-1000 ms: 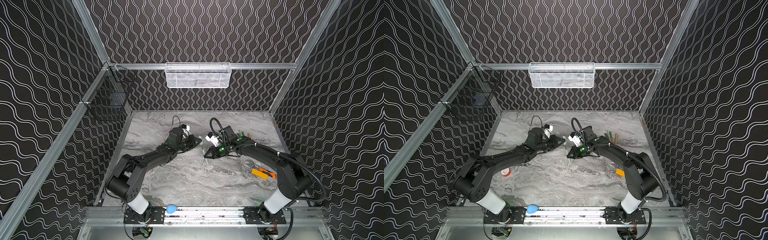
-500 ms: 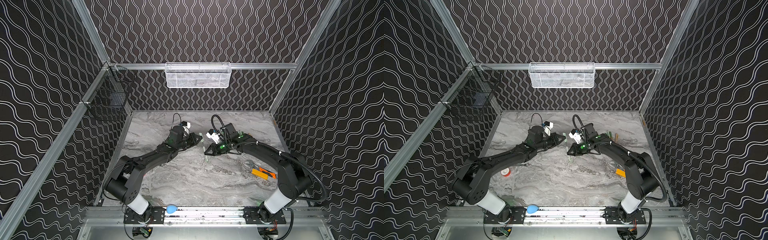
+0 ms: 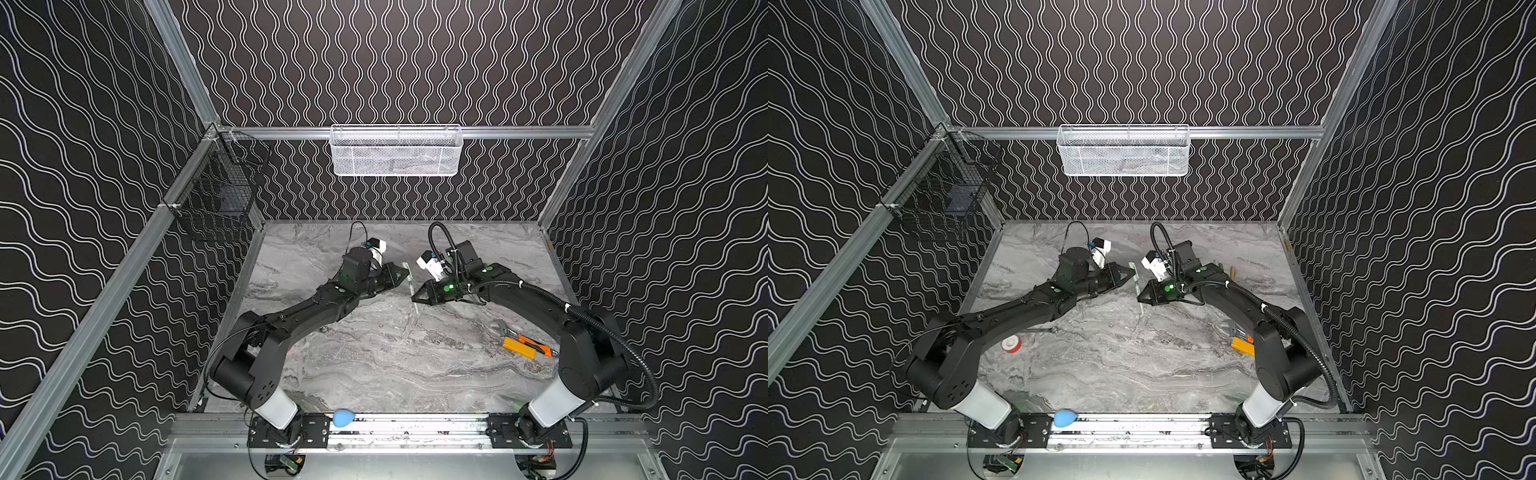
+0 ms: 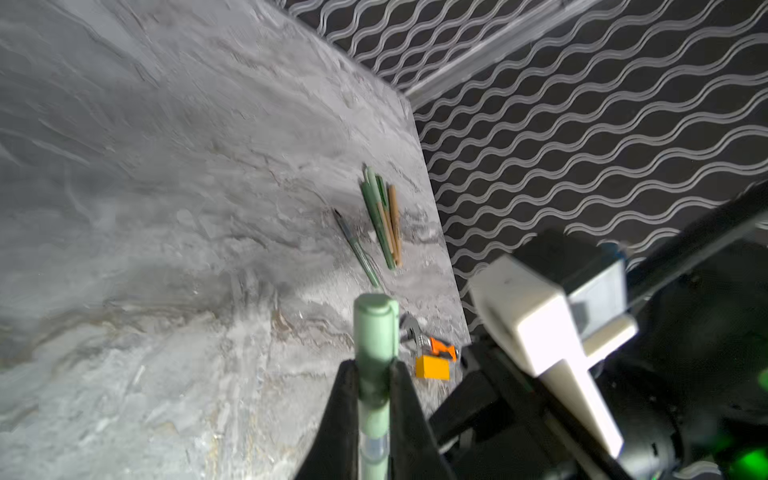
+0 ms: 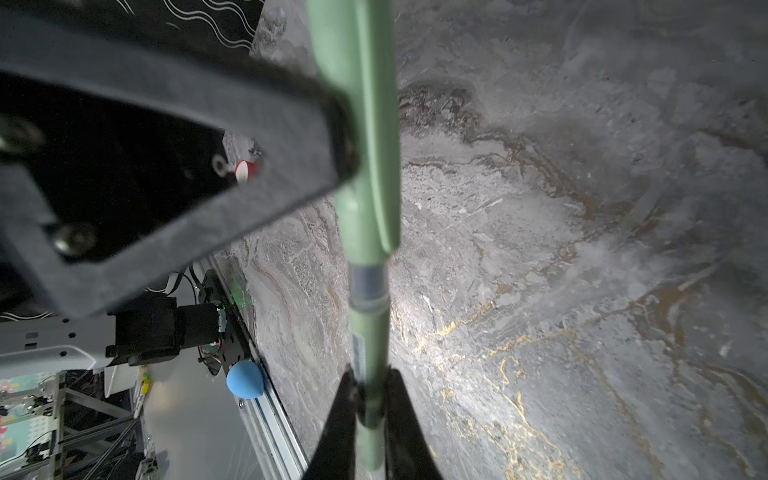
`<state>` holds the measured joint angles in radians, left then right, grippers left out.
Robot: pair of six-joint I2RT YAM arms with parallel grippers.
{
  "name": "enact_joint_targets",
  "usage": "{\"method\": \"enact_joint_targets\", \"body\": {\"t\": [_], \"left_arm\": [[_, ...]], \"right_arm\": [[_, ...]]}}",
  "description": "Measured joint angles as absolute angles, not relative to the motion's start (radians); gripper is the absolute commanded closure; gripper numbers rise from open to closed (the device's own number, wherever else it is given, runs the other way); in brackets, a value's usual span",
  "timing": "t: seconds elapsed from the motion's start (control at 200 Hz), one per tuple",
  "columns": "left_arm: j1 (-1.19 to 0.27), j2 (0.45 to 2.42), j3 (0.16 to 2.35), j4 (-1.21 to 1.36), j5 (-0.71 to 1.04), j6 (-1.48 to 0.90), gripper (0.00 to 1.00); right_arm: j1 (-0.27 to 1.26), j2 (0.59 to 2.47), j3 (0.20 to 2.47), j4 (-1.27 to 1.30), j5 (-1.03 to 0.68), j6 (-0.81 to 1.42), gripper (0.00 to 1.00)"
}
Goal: Insert the pens into the pen caps
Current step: 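Lower the light green cap onto the pen nib with the left gripper, then open the left gripper off the cap while the right gripper holds the pen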
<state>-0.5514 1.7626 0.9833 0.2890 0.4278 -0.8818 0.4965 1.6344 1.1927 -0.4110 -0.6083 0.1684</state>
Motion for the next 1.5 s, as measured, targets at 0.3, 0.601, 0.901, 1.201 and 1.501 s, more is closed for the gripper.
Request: {"method": "enact_joint_targets", "body": {"t": [0.3,0.601,0.901,1.201,1.501], "left_arm": [[-0.552,1.835,1.091,0.221,0.527,-0.805,0.96],[-0.552,1.843,1.132,0.172,0.638,-0.764,0.53],[-0.539,1.828,1.124,0.212,0.733,-0.786,0.44],[-0.472,1.806,1.119,0.289,0.780,-0.812,0.45],[-0.466,1.808,1.201,0.191,0.842,-0.717,0.82]], "right_arm": [[0.492,1.607,1.182,-0.427,-0.548,0.138,1.00],[0.492,1.578,1.178,-0.433,-0.523,0.115,1.00],[0.492,1.526,1.145,-0.370,-0.559,0.104,1.00],[0.492,1.493,1.132,-0.366,-0.671,0.074,1.00],[0.494,1.493,1.153,-0.368,-0.715,0.070,1.00]]}}
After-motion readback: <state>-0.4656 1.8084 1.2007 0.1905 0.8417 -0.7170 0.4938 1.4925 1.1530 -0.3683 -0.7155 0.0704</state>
